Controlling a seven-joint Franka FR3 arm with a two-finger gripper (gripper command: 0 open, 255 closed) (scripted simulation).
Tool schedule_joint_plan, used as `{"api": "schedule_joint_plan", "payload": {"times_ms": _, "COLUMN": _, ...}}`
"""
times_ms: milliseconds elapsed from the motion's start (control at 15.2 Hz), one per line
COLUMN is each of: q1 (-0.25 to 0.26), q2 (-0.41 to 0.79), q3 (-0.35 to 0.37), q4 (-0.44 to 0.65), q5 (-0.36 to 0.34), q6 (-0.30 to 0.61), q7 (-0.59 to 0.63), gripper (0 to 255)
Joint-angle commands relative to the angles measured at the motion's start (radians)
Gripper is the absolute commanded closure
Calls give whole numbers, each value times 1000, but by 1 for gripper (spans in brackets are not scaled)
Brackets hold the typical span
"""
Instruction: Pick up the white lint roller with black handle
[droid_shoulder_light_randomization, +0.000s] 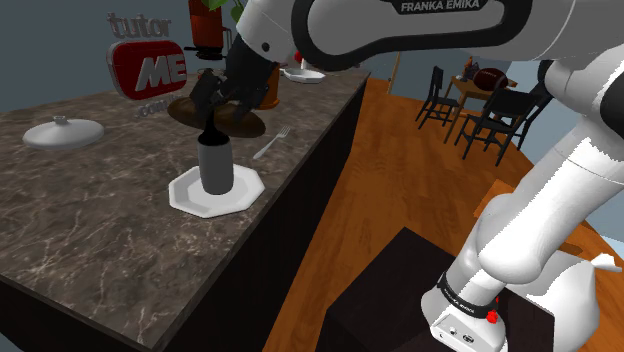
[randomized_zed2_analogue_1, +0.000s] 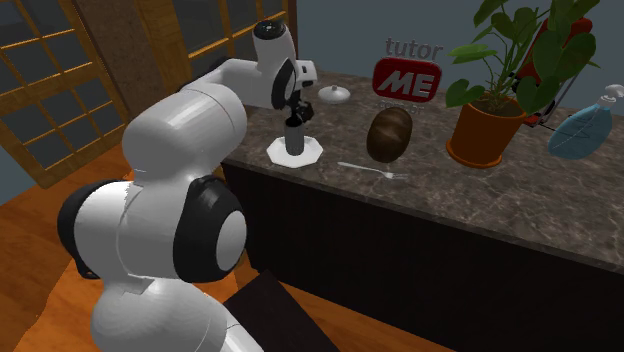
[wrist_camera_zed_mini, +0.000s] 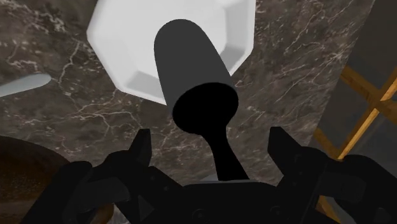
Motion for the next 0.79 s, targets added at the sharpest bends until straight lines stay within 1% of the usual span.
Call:
{"api": "schedule_joint_plan", "payload": {"times_ms": 0, "q1": 1, "q2": 19, "q3": 9, "q4": 12, "q5": -17, "q6": 22, "q7": 11, "gripper": 0}}
{"api": "schedule_joint_plan", "payload": {"times_ms": 396, "q1": 3, "q2": 21, "q3": 12, "q4": -67, "q5": -14, "q6": 102, "q7": 8, "gripper": 0}}
{"api": "schedule_joint_plan", "payload": {"times_ms": 528, "q1": 3, "q2": 22, "q3": 12, "q4": -74, "q5": -14, "q6": 110, "q7": 8, "gripper": 0}}
{"api": "schedule_joint_plan", "payload": {"times_ms": 594, "q1": 3, "q2": 23, "q3": 13, "q4": -72, "q5": -16, "q6": 109, "q7": 10, "gripper": 255}}
{"api": "schedule_joint_plan", "payload": {"times_ms": 726, "q1": 3, "q2": 23, "q3": 13, "q4": -70, "q5": -16, "q6": 108, "q7": 10, "gripper": 255}}
